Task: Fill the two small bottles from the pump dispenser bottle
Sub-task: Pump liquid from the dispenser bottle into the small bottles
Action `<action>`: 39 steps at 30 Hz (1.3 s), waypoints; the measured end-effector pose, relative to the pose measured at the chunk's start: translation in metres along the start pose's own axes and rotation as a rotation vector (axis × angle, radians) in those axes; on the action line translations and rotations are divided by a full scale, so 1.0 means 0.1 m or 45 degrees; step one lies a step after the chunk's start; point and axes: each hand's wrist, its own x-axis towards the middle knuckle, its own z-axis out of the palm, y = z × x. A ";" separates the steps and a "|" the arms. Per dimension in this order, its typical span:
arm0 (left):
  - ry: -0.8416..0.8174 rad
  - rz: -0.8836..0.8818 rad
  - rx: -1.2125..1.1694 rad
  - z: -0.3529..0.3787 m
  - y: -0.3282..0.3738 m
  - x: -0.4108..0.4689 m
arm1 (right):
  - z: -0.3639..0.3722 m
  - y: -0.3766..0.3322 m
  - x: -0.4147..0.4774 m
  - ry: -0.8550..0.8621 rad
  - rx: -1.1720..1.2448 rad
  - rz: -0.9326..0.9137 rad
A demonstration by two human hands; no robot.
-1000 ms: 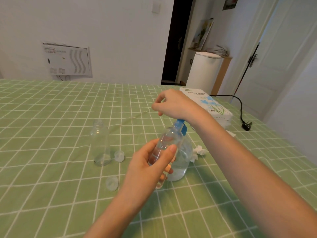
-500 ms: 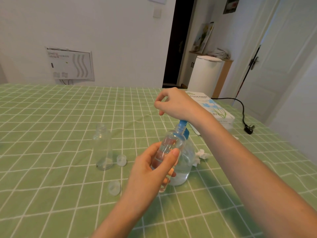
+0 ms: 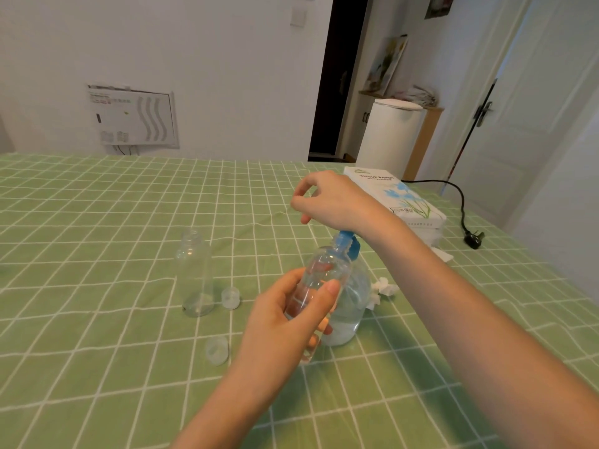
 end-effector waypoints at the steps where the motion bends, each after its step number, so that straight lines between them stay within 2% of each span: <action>1: 0.005 -0.008 0.003 -0.01 -0.02 -0.01 | 0.01 0.00 0.01 0.007 0.002 -0.010; 4: 0.000 -0.005 -0.018 -0.01 -0.01 -0.02 | -0.02 -0.01 0.03 0.061 -0.008 -0.031; 17: 0.008 -0.010 -0.011 0.01 -0.04 0.00 | 0.04 0.04 -0.01 -0.034 0.013 0.059; 26: -0.010 0.003 -0.008 0.01 -0.02 0.03 | -0.07 -0.03 0.02 0.083 -0.076 -0.017; 39: -0.009 0.008 -0.013 -0.01 -0.05 0.02 | 0.04 0.02 -0.03 -0.012 -0.030 0.056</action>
